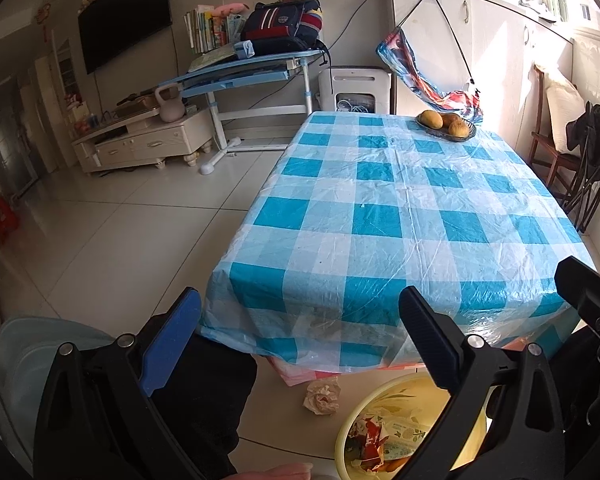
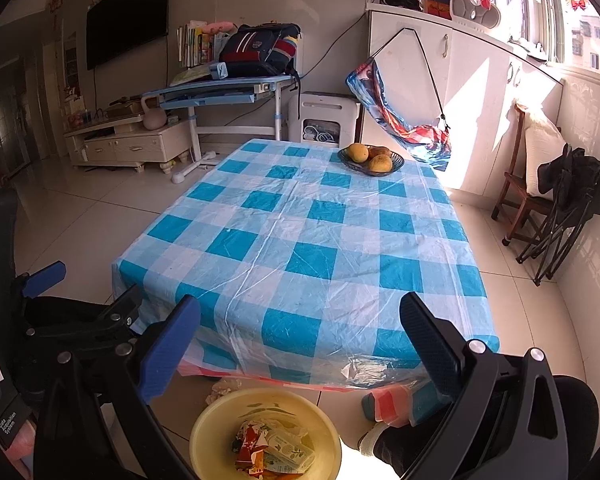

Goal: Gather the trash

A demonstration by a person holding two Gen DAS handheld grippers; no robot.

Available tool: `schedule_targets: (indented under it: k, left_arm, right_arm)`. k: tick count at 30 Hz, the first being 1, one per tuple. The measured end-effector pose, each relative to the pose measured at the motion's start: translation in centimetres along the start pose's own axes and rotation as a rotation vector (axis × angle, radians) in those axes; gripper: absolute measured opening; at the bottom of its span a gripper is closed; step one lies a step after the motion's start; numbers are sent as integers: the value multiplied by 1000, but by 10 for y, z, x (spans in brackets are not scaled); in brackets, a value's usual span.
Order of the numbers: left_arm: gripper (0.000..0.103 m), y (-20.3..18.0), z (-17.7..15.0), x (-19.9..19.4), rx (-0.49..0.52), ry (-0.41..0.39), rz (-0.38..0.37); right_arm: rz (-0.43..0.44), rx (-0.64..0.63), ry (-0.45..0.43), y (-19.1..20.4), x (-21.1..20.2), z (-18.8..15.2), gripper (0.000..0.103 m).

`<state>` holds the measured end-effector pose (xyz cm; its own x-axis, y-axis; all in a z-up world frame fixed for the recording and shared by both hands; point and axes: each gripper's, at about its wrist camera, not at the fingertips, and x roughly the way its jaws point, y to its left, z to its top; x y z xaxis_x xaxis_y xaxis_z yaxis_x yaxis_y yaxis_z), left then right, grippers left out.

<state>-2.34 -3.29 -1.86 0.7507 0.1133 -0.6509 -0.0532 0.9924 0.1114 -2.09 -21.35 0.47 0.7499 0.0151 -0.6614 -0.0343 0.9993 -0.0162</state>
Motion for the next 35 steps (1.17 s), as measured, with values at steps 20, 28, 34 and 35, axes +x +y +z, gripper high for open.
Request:
schedule_targets:
  k: [20, 28, 34, 35]
  left_arm:
    - [96, -15, 56, 58, 86, 24, -62]
    - [96, -48, 105, 185, 157, 157, -84]
    - [96, -76, 131, 237, 195, 176, -117]
    - [96, -80, 135, 244, 202, 196, -121]
  right_arm:
    - [-14, 29, 48, -16, 50, 31, 96]
    - [-83, 136, 121, -61, 149, 74, 96]
    - [-145, 133, 207, -90, 222, 92, 96]
    - [-154, 131, 219, -93, 232, 93, 96]
